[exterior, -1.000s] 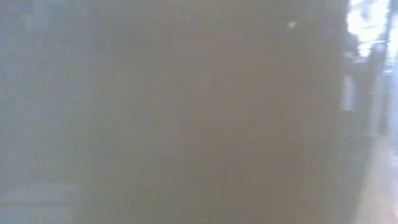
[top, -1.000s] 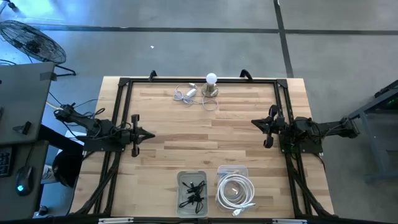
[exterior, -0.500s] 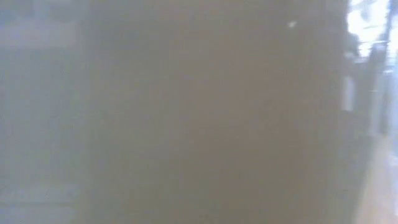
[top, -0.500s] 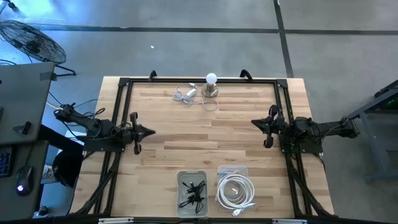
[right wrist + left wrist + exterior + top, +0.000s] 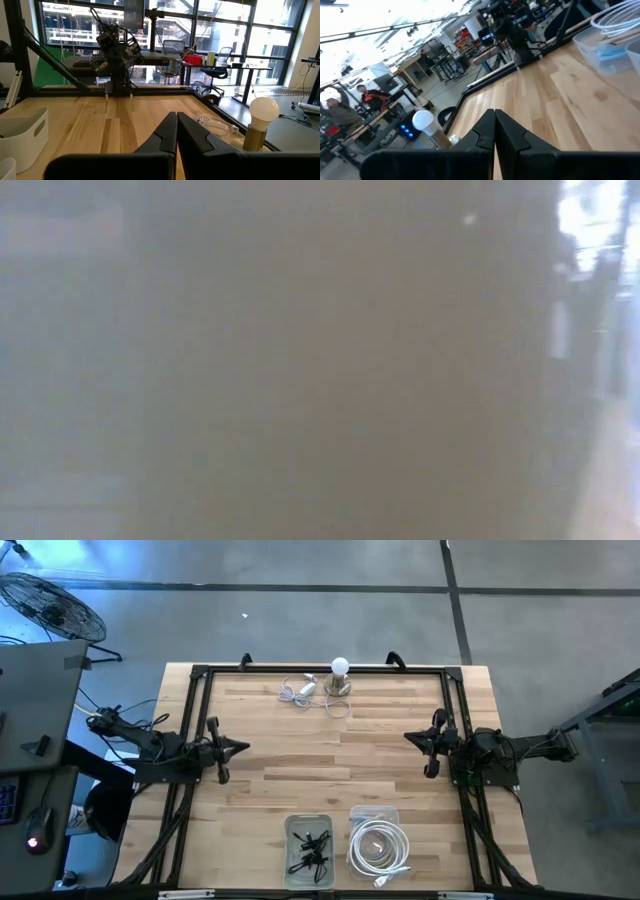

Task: Pick & Place USB Port
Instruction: Return to Home Position

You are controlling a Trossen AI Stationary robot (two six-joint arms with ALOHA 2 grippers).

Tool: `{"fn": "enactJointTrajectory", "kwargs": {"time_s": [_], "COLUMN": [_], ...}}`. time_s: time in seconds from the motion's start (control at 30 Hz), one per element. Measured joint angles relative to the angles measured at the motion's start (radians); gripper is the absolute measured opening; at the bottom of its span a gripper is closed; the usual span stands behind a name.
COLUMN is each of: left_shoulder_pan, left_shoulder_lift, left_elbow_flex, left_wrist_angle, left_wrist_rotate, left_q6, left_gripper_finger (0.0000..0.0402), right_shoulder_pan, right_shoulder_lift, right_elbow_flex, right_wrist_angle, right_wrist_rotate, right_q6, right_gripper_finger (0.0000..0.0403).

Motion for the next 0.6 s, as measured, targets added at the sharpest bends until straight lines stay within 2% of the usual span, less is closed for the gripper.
{"fn": "enactJointTrajectory", "kwargs": {"time_s": [0.13, 0.27, 0.37, 0.6], "left_shoulder_pan": [0.000, 0.000, 0.000, 0.000], "left_shoulder_lift": [0.000, 0.001, 0.001, -0.005], "left_elbow_flex": [0.004, 0.006, 0.006, 0.005], "left_wrist_angle": [-0.023, -0.037, -0.038, -0.037], "left_wrist_rotate": [0.040, 0.165, 0.215, 0.211], "left_q6": [0.000, -0.004, -0.003, 0.000], "left_gripper_finger": [0.0001, 0.0001, 0.0001, 0.0001], "right_shoulder_pan": [0.000, 0.000, 0.000, 0.000], "right_shoulder_lift": [0.000, 0.000, 0.000, 0.000], "right_elbow_flex": [0.000, 0.000, 0.000, 0.000], "right_wrist_angle": [0.000, 0.000, 0.000, 0.000], "right_wrist_rotate": [0.000, 0.000, 0.000, 0.000], "right_q6": [0.000, 0.000, 0.000, 0.000], "right_gripper_finger": [0.0003, 0.0005, 0.0002, 0.0004]}}
